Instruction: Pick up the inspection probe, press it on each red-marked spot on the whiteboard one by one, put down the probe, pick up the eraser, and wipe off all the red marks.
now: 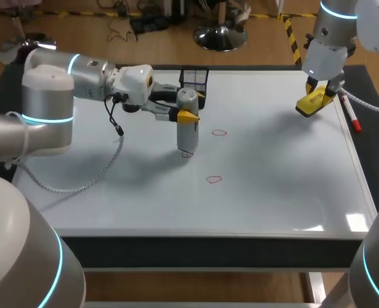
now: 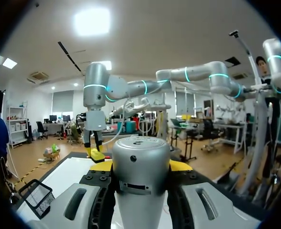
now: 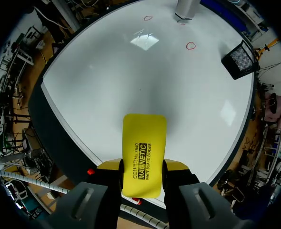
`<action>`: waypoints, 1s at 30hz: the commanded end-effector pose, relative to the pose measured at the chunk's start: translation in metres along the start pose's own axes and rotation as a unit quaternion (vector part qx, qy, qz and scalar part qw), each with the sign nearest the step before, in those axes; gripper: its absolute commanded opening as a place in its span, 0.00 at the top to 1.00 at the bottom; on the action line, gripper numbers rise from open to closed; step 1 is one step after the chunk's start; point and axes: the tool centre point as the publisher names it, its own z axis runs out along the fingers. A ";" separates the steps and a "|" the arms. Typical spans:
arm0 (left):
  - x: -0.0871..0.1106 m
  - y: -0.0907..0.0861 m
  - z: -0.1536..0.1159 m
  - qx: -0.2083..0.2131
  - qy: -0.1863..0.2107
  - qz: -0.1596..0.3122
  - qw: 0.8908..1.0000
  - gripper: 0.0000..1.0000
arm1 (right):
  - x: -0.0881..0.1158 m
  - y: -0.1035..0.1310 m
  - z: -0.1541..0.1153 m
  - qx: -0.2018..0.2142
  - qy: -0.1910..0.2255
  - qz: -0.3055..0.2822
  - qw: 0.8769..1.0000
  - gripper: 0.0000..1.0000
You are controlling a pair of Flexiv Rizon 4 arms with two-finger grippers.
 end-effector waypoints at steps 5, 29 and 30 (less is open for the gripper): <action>-0.001 0.008 0.003 0.003 -0.001 -0.007 1.000 1.00 | 0.000 -0.001 -0.001 0.001 0.002 -0.001 1.000 1.00; -0.010 0.025 -0.003 -0.003 -0.001 -0.019 1.000 1.00 | 0.000 -0.001 -0.001 0.001 0.002 -0.001 1.000 1.00; -0.010 0.026 -0.003 -0.003 -0.001 -0.019 1.000 1.00 | 0.000 -0.001 -0.001 0.001 0.002 -0.001 1.000 1.00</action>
